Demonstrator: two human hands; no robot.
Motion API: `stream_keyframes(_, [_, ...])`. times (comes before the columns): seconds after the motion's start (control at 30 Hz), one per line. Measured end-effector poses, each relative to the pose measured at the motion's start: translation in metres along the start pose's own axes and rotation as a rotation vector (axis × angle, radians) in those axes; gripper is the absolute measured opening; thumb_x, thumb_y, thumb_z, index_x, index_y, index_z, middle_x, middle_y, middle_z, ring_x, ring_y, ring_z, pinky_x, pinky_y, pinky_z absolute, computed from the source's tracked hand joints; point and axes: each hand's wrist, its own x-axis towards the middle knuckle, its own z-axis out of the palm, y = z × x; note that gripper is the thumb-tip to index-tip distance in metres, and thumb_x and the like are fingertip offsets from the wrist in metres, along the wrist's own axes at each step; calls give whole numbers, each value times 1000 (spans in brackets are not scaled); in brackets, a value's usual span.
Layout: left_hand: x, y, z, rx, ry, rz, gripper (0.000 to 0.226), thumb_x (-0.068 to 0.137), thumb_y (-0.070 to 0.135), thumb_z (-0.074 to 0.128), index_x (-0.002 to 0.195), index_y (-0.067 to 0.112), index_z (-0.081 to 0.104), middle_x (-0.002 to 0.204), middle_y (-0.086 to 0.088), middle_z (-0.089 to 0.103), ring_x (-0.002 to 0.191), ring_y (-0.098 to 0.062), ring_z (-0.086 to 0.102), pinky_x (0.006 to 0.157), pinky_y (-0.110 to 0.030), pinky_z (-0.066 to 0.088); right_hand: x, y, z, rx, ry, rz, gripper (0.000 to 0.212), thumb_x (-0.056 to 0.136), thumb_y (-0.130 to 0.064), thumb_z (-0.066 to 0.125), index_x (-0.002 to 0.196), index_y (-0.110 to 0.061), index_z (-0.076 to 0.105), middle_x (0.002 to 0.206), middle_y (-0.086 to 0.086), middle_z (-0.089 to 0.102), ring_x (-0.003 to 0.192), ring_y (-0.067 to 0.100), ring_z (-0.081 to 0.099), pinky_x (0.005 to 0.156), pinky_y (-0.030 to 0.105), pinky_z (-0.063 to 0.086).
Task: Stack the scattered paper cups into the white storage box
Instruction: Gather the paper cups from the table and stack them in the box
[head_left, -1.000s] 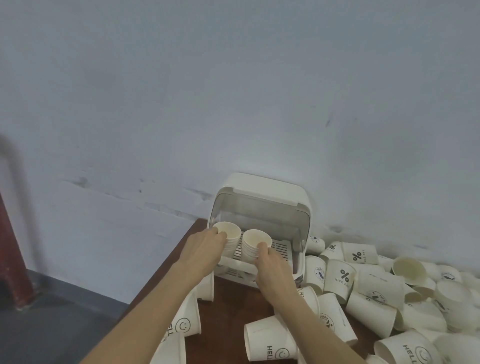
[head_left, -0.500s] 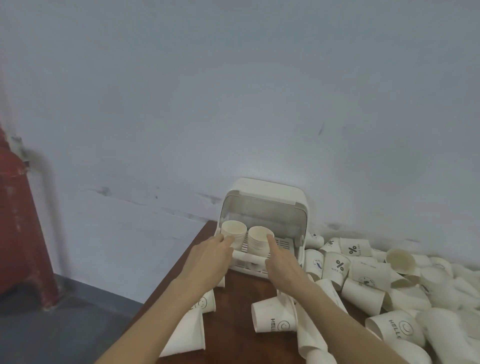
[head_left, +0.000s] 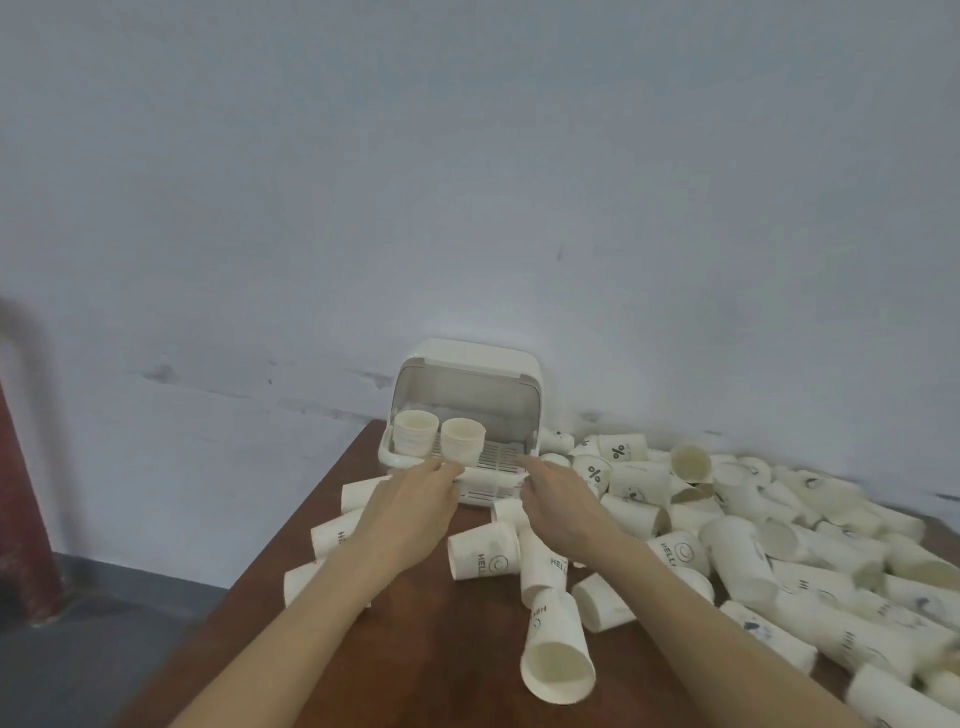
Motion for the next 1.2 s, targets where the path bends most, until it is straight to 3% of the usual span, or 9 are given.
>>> stream_keyframes(0.33, [-18,33,25,-61,-92,40,32,100,33,39,129,28,51,124,8,55,108,-19,58,85,-40,48,-38,45,-27,59,117,123,45,92,-11,44,137,-10,46,106,10,66,106,26,57,88,36,44])
stream_keyframes(0.47, [-15,39,39,-74,-133,48,36,100,35,39,135,31,47,133,12,52,114,-18,56,90,-39,47,-53,64,-27,44,96,208,43,94,-11,43,137,-12,47,116,10,65,114,27,55,91,35,41])
stream_keyframes(0.67, [-13,48,51,-79,-166,41,36,100,36,39,135,31,46,112,9,56,104,-21,58,85,-40,47,-69,83,-26,17,74,353,35,92,-7,40,123,-10,56,114,10,63,107,29,56,80,36,43])
stream_keyframes(0.87, [-13,47,58,-78,-199,31,35,100,36,38,134,32,46,103,9,54,100,-21,58,84,-41,47,-72,91,-11,-125,-71,478,19,94,-17,41,105,-10,55,108,14,59,100,31,57,70,32,37])
stream_keyframes(0.97, [-15,45,61,-79,-201,33,35,100,36,38,134,33,46,101,9,54,99,-21,58,83,-41,48,-72,89,-5,-139,-120,504,21,97,-27,42,99,-11,56,109,11,61,103,29,56,70,30,35])
stream_keyframes(1.2, [-15,40,62,-68,-206,0,35,101,37,37,135,34,45,109,10,56,106,-20,57,83,-39,47,-71,89,13,-162,-174,513,37,96,-41,46,111,-8,57,117,11,60,110,30,55,78,34,41])
